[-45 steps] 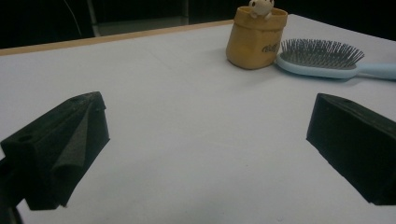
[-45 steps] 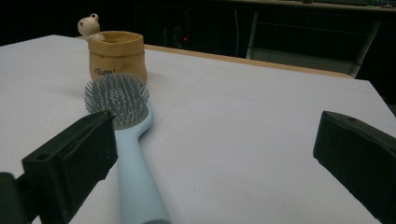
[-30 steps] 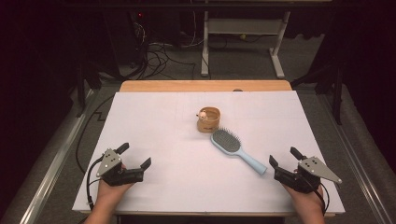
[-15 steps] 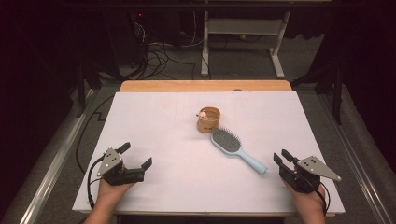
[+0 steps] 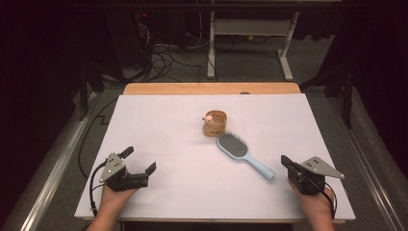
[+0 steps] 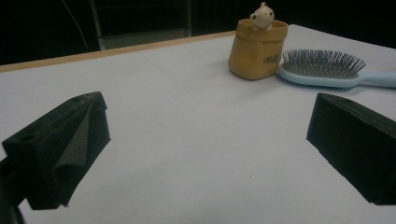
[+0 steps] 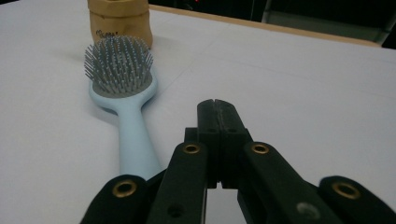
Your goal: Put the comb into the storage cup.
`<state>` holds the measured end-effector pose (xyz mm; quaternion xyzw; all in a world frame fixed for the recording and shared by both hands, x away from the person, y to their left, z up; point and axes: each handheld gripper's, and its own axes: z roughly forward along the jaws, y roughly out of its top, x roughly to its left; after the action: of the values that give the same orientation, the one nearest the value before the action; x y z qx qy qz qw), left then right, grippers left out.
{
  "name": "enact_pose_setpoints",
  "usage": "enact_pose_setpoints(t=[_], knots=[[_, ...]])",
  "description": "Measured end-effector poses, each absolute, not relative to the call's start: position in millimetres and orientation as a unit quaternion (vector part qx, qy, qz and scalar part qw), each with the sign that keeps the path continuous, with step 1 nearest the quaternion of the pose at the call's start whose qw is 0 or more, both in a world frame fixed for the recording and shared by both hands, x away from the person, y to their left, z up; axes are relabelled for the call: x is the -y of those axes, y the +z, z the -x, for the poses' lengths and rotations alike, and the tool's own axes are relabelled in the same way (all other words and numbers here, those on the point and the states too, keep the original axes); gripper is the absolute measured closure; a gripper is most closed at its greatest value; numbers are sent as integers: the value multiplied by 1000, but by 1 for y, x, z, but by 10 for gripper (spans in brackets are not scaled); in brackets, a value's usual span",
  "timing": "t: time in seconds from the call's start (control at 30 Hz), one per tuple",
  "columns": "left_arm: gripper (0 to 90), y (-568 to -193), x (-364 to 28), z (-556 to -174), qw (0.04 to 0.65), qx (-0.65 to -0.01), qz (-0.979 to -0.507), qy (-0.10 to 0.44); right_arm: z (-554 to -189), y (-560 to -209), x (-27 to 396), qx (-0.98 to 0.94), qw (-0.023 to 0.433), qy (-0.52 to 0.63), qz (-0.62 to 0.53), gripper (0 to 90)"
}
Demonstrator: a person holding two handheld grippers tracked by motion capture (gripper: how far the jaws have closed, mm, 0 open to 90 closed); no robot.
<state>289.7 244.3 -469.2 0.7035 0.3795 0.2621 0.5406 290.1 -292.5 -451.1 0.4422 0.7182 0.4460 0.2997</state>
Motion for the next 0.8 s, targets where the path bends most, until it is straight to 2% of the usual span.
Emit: enact_pose_setpoints(t=[0.3,0.8], knots=[[3,-470,-243,-290,541,-377,-705,261,-308,-459,288,-752,265,404,-448,900],[3,-469,-244,-289,543,-378,-703,261,-310,-468,271,-800,239,361,-416,900]])
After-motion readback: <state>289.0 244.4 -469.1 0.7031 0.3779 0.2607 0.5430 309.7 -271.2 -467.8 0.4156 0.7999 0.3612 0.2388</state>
